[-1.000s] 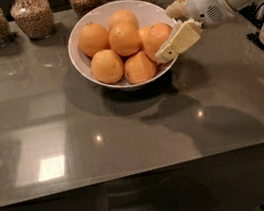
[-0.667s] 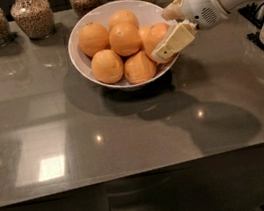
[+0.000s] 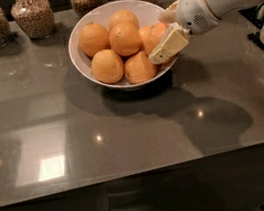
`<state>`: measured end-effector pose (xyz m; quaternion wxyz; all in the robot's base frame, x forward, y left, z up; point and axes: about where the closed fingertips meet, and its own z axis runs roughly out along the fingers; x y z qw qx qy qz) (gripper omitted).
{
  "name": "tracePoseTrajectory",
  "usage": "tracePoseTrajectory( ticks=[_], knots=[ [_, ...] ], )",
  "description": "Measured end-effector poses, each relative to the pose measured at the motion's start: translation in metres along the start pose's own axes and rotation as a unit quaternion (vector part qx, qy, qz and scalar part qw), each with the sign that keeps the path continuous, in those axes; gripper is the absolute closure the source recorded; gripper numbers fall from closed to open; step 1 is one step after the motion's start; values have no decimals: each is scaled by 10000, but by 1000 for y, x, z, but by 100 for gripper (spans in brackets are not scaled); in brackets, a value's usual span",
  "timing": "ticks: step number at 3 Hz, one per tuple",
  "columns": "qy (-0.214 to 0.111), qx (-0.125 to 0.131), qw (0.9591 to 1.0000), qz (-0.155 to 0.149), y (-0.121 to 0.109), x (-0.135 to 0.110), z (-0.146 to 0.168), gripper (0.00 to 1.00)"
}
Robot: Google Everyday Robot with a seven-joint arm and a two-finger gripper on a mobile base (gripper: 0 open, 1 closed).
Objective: Pick orange from white bowl
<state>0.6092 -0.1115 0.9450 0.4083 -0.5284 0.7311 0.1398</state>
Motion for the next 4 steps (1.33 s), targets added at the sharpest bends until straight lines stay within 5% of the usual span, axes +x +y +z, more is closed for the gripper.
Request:
tracePoseTrajectory(
  ticks=[2,4],
  knots=[
    [386,138,9989,-211,-5,11,21,30],
    [596,79,9976,-331,-5,18,26,73]
  ],
)
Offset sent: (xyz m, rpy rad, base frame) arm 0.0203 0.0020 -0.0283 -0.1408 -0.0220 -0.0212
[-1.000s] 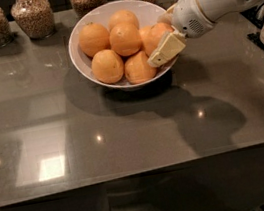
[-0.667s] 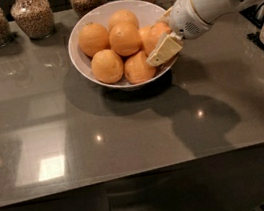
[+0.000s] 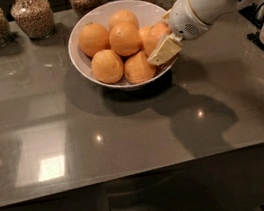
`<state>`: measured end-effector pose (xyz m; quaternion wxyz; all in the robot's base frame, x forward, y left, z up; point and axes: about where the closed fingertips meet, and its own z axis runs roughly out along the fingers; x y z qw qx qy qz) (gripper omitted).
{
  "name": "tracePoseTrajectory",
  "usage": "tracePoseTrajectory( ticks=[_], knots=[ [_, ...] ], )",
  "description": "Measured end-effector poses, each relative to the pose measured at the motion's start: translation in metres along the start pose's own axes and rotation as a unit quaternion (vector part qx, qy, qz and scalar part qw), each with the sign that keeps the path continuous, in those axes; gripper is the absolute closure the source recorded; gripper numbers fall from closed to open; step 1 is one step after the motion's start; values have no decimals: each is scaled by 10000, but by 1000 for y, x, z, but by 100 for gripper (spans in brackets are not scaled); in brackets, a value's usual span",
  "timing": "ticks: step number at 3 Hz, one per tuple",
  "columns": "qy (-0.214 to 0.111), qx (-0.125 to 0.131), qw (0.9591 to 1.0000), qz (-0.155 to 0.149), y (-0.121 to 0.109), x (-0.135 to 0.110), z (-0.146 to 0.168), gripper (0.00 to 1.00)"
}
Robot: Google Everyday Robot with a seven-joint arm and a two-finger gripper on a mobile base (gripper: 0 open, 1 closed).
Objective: Pick orange from white bowl
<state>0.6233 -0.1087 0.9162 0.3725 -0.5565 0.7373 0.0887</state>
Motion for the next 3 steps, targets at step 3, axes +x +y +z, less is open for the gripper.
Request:
tracePoseTrajectory(
  ticks=[3],
  knots=[
    [-901,-297,9955,-17,9,-35,-44,100]
  ],
)
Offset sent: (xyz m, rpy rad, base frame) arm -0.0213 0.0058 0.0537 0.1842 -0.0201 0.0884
